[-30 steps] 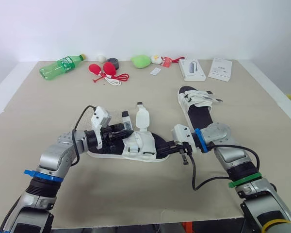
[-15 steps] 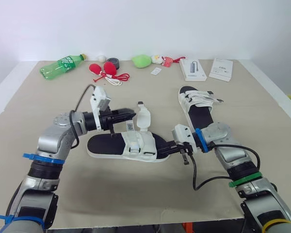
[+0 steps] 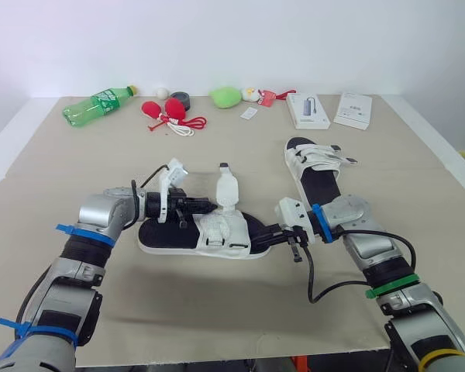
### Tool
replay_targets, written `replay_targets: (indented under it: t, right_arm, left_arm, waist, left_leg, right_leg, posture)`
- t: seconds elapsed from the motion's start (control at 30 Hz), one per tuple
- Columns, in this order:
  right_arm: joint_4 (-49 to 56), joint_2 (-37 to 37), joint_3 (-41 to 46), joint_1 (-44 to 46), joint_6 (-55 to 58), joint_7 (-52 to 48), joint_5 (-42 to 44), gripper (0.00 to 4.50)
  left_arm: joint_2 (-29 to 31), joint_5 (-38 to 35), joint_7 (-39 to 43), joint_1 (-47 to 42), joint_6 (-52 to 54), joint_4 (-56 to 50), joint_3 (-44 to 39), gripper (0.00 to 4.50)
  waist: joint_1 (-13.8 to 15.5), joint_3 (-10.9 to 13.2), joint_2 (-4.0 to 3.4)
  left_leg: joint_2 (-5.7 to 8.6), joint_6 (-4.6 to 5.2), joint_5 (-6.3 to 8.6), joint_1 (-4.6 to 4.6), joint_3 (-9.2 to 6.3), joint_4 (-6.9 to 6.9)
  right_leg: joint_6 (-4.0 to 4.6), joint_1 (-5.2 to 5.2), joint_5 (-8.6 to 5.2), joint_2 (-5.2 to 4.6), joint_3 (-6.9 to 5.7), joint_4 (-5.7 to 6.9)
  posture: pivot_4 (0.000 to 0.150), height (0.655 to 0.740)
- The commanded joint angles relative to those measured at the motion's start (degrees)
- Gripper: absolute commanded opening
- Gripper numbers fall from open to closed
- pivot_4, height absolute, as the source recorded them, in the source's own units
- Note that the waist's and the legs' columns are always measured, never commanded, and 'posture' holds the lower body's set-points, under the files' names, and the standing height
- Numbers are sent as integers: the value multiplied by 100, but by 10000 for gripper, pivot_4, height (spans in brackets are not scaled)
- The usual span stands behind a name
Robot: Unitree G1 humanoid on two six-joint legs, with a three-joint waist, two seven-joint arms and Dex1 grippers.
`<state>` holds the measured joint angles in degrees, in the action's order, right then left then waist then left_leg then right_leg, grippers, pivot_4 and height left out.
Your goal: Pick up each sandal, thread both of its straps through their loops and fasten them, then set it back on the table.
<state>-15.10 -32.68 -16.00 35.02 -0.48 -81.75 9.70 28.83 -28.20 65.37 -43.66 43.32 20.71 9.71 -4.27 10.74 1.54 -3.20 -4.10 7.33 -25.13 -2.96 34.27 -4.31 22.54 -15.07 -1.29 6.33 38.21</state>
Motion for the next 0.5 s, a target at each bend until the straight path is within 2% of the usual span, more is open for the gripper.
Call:
replay_targets:
  t: [0.03,0.27,0.4,0.5]
  right_arm:
    - [51,-90,9,-65,44,80,-103,0]
    - [25,-87,-4,-39,42,78,-103,0]
    - [-20,-63,-18,-6,20,78,-118,0]
    - [-47,-58,-21,10,-1,80,-128,0]
  left_arm:
    - [12,436,96,89,-299,46,317,2247]
    - [-131,961,-280,-59,-961,736,140,2247]
    - [-243,952,-528,-331,-1261,1071,-242,2247]
    - [-325,715,-607,-608,-1088,1252,-562,2247]
  waist:
    - [1,0,1]
    - [1,-2,1]
    - [1,-2,1]
    - [1,-2,1]
  left_leg:
    - [0,0,0,0,-2,0]
    - [1,0,0,7,-3,3]
    - [2,0,0,7,-5,2]
    - [3,0,0,6,-8,2]
  right_leg:
    - [0,-2,0,0,-1,0]
    - [22,-11,-11,-1,-2,0]
    - [11,-11,-7,-2,-2,0]
    - [3,-10,-2,-1,-6,1]
  posture:
    - [1500,7400]
    - [1500,7400]
    - [1500,7400]
    - [1500,7400]
